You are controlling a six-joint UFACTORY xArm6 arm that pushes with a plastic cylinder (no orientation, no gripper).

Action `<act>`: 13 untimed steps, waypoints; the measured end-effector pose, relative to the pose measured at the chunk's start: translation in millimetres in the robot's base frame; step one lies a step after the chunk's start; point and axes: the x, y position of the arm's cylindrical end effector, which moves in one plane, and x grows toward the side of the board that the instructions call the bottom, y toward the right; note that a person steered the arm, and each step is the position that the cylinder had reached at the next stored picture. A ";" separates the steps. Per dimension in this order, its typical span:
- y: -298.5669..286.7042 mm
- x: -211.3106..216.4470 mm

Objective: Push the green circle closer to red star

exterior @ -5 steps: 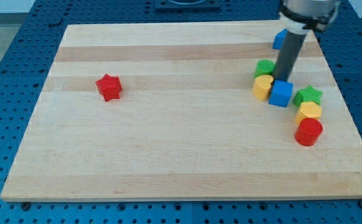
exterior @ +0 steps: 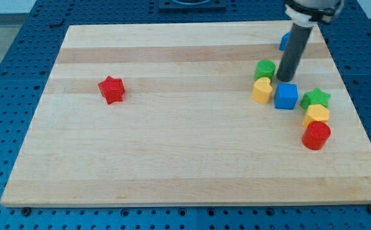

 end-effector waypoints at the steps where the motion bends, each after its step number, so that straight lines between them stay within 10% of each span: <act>1: -6.6 0.0; 3: 23.9 -23.1; 7: -174.2 33.7; 13: -210.7 74.9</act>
